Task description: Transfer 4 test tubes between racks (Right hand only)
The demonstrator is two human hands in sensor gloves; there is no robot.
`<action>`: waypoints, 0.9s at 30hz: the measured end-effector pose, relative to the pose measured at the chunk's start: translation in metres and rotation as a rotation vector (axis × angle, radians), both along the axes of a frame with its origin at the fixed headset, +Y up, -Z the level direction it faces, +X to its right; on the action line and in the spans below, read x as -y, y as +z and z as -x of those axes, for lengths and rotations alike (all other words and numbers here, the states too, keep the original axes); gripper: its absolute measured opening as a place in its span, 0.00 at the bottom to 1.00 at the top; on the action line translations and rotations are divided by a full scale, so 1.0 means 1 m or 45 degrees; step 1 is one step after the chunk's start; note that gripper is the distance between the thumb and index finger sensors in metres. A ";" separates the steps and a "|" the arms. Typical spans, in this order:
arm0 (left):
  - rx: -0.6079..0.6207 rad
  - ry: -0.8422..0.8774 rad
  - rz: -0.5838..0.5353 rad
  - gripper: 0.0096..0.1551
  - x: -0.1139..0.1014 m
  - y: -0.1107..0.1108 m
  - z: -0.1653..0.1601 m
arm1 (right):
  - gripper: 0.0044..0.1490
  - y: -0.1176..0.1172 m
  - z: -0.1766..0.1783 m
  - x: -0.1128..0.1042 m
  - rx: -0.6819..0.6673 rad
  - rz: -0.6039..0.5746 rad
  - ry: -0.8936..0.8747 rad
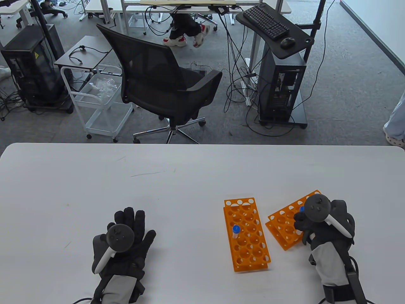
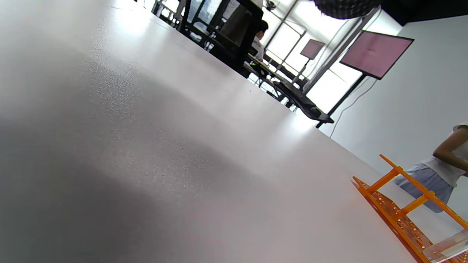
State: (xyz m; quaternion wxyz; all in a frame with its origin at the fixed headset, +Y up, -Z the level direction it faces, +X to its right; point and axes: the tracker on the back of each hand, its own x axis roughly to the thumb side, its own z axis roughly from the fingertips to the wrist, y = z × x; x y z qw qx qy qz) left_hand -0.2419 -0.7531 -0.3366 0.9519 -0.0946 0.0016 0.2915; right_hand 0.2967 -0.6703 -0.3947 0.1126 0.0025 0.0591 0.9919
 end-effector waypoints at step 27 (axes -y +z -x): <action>0.000 0.000 0.000 0.42 0.000 0.000 0.000 | 0.34 0.024 0.056 -0.038 -0.269 -0.379 -0.075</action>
